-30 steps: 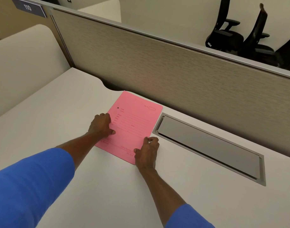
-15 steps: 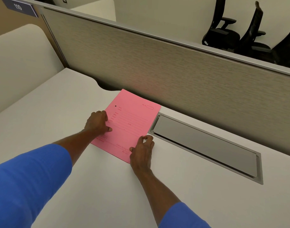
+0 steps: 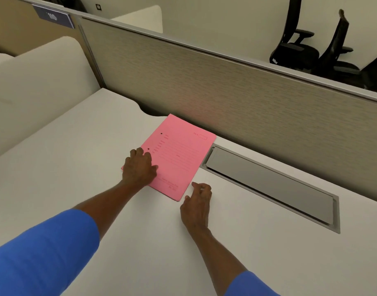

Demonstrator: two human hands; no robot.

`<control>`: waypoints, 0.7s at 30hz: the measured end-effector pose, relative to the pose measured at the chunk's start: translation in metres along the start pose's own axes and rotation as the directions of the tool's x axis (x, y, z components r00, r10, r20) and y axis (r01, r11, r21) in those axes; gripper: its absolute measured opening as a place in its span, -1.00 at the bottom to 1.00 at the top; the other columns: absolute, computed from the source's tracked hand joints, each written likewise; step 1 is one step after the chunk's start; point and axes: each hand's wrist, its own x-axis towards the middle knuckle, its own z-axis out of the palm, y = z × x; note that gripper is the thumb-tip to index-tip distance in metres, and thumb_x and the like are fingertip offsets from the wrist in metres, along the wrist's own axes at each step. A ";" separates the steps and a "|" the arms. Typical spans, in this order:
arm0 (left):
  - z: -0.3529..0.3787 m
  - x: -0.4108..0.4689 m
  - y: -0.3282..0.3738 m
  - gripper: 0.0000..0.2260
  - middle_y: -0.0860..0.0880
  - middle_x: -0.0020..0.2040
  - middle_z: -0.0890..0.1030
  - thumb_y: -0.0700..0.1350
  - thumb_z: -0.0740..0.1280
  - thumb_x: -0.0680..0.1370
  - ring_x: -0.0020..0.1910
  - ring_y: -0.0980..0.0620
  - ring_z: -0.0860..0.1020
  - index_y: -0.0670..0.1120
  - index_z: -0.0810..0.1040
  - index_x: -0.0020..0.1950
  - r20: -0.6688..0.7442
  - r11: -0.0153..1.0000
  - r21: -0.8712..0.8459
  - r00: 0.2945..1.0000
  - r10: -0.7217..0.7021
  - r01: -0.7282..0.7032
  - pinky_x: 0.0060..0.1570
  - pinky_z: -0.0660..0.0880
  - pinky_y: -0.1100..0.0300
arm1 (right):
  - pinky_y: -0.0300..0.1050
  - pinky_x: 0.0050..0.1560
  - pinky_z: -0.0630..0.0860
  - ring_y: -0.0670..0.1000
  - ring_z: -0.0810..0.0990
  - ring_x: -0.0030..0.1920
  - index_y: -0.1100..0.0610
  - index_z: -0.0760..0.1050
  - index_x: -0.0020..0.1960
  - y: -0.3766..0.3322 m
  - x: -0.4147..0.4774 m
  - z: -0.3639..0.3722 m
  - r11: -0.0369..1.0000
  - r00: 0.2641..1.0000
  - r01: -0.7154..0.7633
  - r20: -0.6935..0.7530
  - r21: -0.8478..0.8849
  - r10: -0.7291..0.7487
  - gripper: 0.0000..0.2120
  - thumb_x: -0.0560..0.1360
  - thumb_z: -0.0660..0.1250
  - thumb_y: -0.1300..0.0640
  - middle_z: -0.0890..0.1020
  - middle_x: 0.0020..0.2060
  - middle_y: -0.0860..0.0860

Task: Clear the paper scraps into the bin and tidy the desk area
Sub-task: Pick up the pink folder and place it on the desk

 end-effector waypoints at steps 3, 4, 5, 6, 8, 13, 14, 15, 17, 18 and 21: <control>-0.009 -0.044 -0.009 -0.67 -0.11 0.23 0.61 0.11 0.42 0.59 0.31 -0.15 0.51 -0.11 0.64 0.19 0.024 0.998 -0.069 1.000 -0.006 0.008 0.16 0.62 -0.12 | -0.10 0.36 0.46 0.07 0.38 0.44 0.17 0.41 0.50 0.005 -0.034 -0.010 0.999 1.000 -0.021 0.006 0.023 0.021 -0.49 0.56 0.37 0.28 0.37 0.39 0.06; -0.011 -0.061 -0.015 -0.69 -0.09 0.20 0.61 0.11 0.42 0.59 0.30 -0.14 0.52 -0.09 0.64 0.16 0.022 0.995 -0.097 1.000 -0.014 0.017 0.14 0.62 -0.10 | -0.11 0.30 0.47 0.07 0.40 0.42 0.16 0.43 0.48 0.007 -0.047 -0.014 0.999 1.000 -0.018 0.009 0.030 0.018 -0.50 0.55 0.38 0.28 0.38 0.38 0.05; -0.014 -0.079 -0.022 -0.72 -0.06 0.18 0.62 0.12 0.41 0.59 0.27 -0.13 0.55 -0.07 0.64 0.13 0.029 0.992 -0.122 0.999 -0.033 0.037 0.11 0.61 -0.06 | -0.11 0.25 0.47 0.07 0.41 0.41 0.15 0.45 0.45 0.009 -0.060 -0.016 0.999 1.000 -0.020 0.011 0.032 0.019 -0.52 0.54 0.38 0.28 0.40 0.37 0.04; -0.017 -0.098 -0.030 -0.75 -0.03 0.14 0.64 0.14 0.40 0.60 0.21 -0.12 0.59 -0.03 0.64 0.09 0.048 0.988 -0.140 0.997 -0.057 0.064 0.09 0.60 -0.02 | -0.11 0.21 0.49 0.06 0.43 0.40 0.14 0.47 0.42 0.011 -0.074 -0.019 0.999 0.999 -0.028 0.015 0.035 0.028 -0.54 0.53 0.39 0.27 0.41 0.36 0.03; -0.021 -0.139 -0.050 -0.77 0.01 0.04 0.68 0.17 0.39 0.60 0.06 -0.11 0.65 0.02 0.62 -0.03 0.116 0.980 -0.153 0.987 -0.109 0.126 0.03 0.59 0.04 | -0.10 0.16 0.51 0.04 0.45 0.38 0.09 0.50 0.37 0.015 -0.106 -0.024 0.998 0.998 -0.053 0.032 0.033 0.052 -0.59 0.53 0.40 0.25 0.42 0.33 -0.01; -0.020 -0.264 -0.113 -0.74 0.08 -0.12 0.66 0.20 0.42 0.57 -0.08 -0.05 0.64 0.06 0.55 -0.18 0.249 0.946 -0.229 0.953 -0.171 0.230 -0.08 0.57 0.10 | -0.03 0.13 0.57 0.01 0.52 0.32 0.01 0.53 0.32 0.030 -0.201 -0.032 0.995 0.991 -0.103 0.082 0.010 0.101 -0.62 0.53 0.41 0.21 0.42 0.28 -0.08; -0.018 -0.290 -0.125 -0.75 0.09 -0.11 0.67 0.19 0.42 0.57 -0.07 -0.02 0.65 0.05 0.57 -0.15 0.271 0.945 -0.235 0.949 -0.162 0.229 -0.05 0.59 0.09 | -0.03 0.11 0.56 0.00 0.53 0.30 -0.01 0.53 0.31 0.032 -0.222 -0.033 0.993 0.990 -0.114 0.085 0.010 0.112 -0.63 0.52 0.41 0.20 0.42 0.27 -0.09; -0.016 -0.314 -0.138 -0.76 0.10 -0.10 0.67 0.19 0.43 0.58 -0.07 0.00 0.65 0.05 0.59 -0.13 0.297 0.944 -0.243 0.943 -0.147 0.224 -0.01 0.62 0.08 | -0.04 0.09 0.56 -0.01 0.55 0.28 -0.02 0.53 0.30 0.033 -0.243 -0.033 0.992 0.988 -0.128 0.085 0.010 0.127 -0.63 0.52 0.41 0.20 0.42 0.26 -0.10; -0.011 -0.360 -0.162 -0.78 0.11 -0.10 0.68 0.18 0.42 0.59 -0.08 0.05 0.65 0.06 0.60 -0.10 0.358 0.941 -0.263 0.927 -0.111 0.214 0.01 0.64 0.04 | -0.07 0.05 0.53 -0.04 0.58 0.23 -0.05 0.53 0.29 0.036 -0.284 -0.034 0.989 0.985 -0.146 0.094 0.006 0.145 -0.64 0.53 0.42 0.19 0.42 0.23 -0.13; -0.009 -0.383 -0.173 -0.78 0.12 -0.09 0.68 0.19 0.42 0.59 -0.09 0.08 0.65 0.07 0.59 -0.10 0.381 0.937 -0.275 0.919 -0.098 0.214 0.01 0.65 0.06 | -0.09 0.04 0.51 -0.06 0.60 0.19 -0.07 0.53 0.29 0.038 -0.304 -0.035 0.989 0.984 -0.145 0.101 0.009 0.144 -0.64 0.54 0.42 0.19 0.42 0.21 -0.14; -0.004 -0.442 -0.205 -0.80 0.13 -0.14 0.67 0.21 0.43 0.57 -0.15 0.15 0.64 0.11 0.60 -0.11 0.390 0.926 -0.309 0.917 -0.085 0.217 -0.06 0.66 0.11 | -0.15 0.02 0.51 -0.09 0.63 0.10 -0.09 0.53 0.29 0.045 -0.360 -0.037 0.992 0.984 -0.128 0.126 -0.004 0.128 -0.65 0.55 0.42 0.16 0.44 0.21 -0.13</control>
